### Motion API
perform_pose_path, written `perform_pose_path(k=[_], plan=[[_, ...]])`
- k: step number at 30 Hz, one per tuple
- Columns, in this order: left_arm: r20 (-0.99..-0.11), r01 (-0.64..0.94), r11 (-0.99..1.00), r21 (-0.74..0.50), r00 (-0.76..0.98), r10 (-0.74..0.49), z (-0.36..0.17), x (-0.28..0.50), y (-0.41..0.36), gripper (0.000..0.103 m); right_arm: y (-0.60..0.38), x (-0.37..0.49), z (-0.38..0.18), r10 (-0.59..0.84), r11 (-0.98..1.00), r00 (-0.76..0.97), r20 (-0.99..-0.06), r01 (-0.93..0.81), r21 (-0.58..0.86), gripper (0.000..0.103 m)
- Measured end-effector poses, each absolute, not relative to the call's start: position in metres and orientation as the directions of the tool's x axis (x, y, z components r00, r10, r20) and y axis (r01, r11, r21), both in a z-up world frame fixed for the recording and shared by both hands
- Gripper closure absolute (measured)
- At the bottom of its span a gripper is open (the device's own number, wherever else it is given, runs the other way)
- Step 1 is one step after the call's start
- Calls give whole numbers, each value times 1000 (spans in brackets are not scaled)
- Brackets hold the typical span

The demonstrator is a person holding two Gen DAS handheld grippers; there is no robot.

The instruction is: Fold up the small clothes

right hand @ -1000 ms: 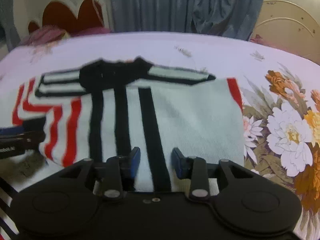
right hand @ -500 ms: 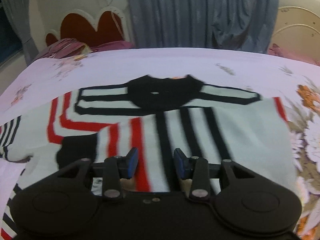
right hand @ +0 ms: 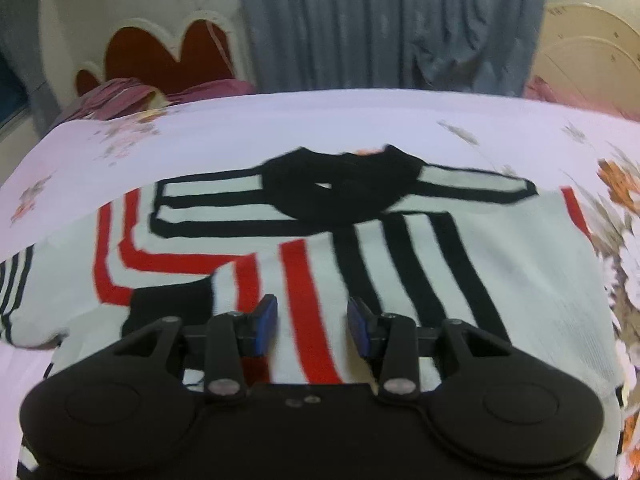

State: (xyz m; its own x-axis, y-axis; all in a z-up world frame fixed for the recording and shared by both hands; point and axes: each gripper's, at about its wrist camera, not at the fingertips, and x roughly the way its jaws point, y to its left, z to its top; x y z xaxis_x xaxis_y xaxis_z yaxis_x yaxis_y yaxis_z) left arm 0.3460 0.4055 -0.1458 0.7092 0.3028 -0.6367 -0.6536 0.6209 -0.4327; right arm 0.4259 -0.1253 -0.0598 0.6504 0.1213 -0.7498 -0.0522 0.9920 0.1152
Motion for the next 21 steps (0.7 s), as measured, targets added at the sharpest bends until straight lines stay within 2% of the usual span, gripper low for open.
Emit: perform_pose_path(k=[4, 10, 15, 21], plan=[[-564, -484, 789, -378, 796, 218, -113, 380, 346, 100, -137, 423, -57, 108, 992, 666, -738, -21, 127, 66], [-529, -165, 931, -326, 848, -36, -87, 439, 215, 99, -160, 416, -50, 90, 990, 689, -719, 20, 142, 66], [-554, 27, 958, -287, 811, -189, -84, 468, 114, 99, -189, 406, -47, 69, 985, 699, -712, 66, 160, 66], [-613, 170, 958, -233, 739, -280, -88, 485, 25, 99, -222, 387, -44, 41, 980, 711, -702, 110, 168, 65]])
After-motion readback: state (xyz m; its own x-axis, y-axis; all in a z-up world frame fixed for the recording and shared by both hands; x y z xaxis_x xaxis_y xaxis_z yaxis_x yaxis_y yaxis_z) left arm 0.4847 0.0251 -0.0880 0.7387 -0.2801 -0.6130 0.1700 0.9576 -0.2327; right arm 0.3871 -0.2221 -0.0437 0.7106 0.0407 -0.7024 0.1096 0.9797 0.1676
